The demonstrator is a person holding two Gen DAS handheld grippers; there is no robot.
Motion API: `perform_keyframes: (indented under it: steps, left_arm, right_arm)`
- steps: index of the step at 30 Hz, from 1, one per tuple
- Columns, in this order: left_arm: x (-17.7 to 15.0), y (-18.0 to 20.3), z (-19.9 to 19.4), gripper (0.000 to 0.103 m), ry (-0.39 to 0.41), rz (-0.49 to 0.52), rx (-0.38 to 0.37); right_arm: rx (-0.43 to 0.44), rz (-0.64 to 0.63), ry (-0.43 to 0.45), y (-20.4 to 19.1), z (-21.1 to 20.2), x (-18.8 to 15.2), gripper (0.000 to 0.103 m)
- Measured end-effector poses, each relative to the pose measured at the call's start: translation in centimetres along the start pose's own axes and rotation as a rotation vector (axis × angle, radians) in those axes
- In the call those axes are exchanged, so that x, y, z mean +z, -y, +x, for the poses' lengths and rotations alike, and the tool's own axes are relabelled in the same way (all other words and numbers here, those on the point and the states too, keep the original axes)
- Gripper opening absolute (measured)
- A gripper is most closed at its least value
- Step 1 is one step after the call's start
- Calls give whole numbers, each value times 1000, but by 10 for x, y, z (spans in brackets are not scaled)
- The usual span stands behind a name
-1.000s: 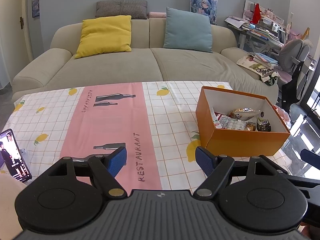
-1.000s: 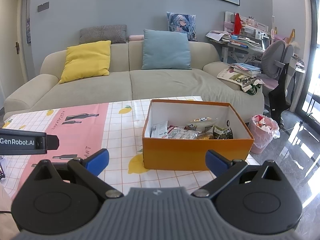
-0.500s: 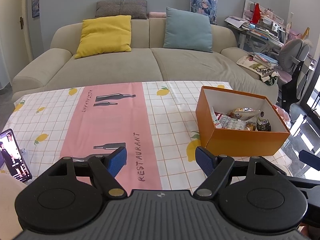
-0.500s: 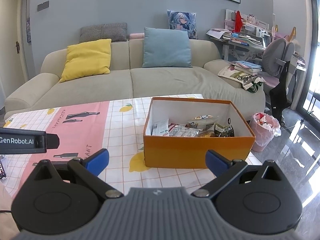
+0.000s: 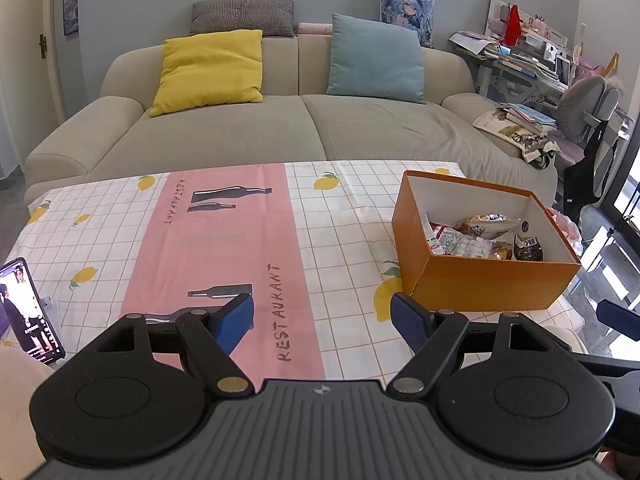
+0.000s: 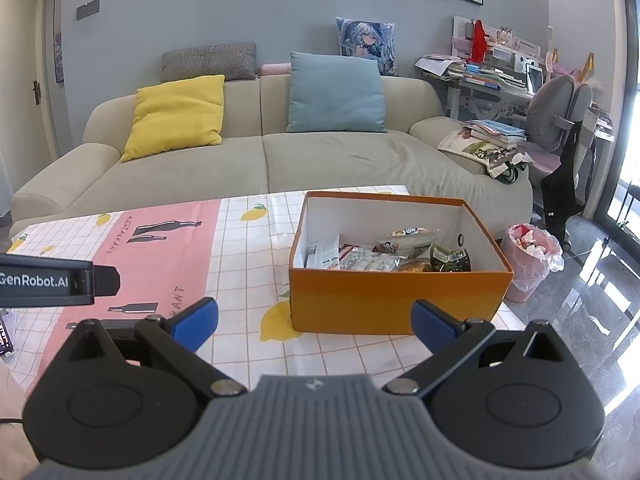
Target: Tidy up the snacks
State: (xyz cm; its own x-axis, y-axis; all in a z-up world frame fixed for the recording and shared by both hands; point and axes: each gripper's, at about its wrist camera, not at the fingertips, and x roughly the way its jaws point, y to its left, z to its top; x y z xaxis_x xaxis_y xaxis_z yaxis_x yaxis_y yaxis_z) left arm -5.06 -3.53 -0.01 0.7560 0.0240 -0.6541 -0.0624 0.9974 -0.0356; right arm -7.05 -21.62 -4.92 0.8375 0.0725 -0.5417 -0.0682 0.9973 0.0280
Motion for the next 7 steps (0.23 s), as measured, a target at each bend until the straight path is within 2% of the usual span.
perform_keyframes:
  steps: [7]
  left_arm:
    - [-1,-1,-1,91,8,3,1]
  right_arm:
    - [5,-1,-8,3,1,0,100]
